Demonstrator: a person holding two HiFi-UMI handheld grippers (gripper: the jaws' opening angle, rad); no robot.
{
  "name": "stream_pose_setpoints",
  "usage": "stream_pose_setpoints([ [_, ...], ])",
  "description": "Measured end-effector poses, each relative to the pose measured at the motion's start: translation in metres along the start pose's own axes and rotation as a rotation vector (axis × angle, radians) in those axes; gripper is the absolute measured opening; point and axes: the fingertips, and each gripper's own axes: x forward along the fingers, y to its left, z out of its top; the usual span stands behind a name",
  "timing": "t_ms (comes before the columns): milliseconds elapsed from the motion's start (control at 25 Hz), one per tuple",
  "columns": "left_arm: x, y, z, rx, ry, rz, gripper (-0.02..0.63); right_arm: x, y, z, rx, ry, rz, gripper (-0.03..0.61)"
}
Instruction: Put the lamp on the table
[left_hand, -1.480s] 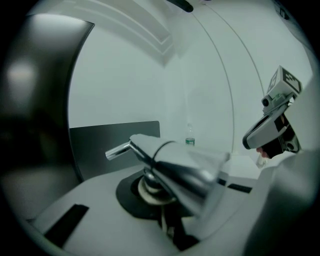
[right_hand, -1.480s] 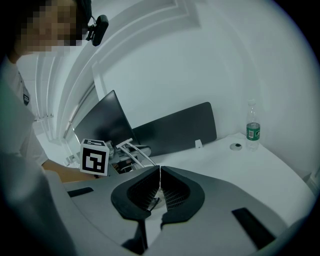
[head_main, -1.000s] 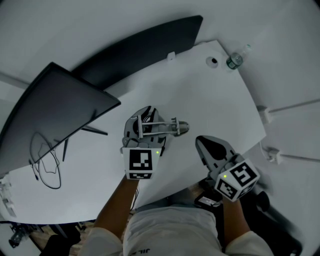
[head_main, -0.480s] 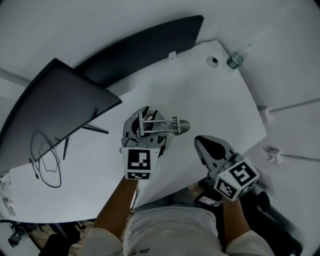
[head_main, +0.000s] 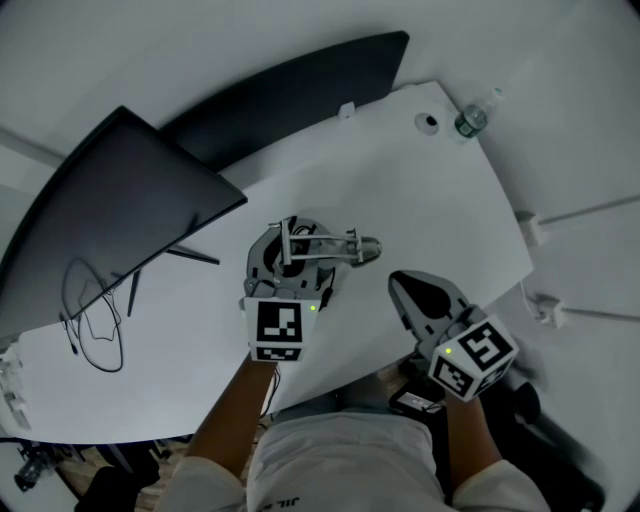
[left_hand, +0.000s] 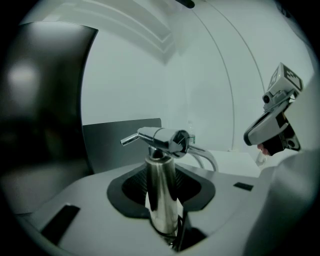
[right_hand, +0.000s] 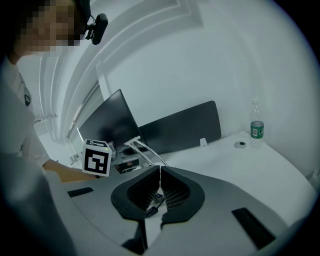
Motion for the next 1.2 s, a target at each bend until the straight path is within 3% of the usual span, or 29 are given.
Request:
stream_pose_setpoints([
  [280,-0.005,0.001,-0.003,0.000,0.009,0.003,0.144,-0.003,0.005,-0.003,-0.004,0.001,0.004,0.032],
  [1200,-0.045,0.002,-0.012,-0.012,0.006,0.026,0.144,-0.020,0.029,-0.008,-0.026,-0.018,0.012,0.032],
])
